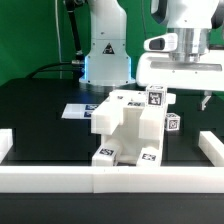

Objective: Assemble chair

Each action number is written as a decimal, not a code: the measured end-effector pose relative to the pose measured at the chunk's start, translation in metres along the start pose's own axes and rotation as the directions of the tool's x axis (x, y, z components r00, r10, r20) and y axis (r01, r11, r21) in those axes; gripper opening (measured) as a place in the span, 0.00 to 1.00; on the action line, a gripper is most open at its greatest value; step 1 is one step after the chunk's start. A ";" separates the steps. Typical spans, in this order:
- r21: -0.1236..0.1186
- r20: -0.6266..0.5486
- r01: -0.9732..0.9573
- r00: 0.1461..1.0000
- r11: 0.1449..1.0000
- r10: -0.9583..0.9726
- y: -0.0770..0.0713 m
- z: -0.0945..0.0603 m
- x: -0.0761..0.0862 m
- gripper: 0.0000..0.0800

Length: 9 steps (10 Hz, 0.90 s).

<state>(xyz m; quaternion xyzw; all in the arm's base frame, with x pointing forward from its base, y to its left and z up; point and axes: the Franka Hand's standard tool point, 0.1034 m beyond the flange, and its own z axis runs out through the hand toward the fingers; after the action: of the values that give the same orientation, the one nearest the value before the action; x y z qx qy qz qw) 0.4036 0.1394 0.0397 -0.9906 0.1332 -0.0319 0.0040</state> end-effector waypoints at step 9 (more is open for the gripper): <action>-0.008 0.002 0.105 0.994 0.994 -0.105 0.001 0.006 0.005 0.81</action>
Offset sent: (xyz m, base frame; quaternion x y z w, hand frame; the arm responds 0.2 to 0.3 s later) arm 0.0000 0.0000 0.0000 0.0000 0.0000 0.0000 1.0000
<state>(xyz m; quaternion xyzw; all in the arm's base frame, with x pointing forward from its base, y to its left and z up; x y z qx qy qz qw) 0.4088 0.1366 0.0342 -0.9962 0.0812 -0.0308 -0.0018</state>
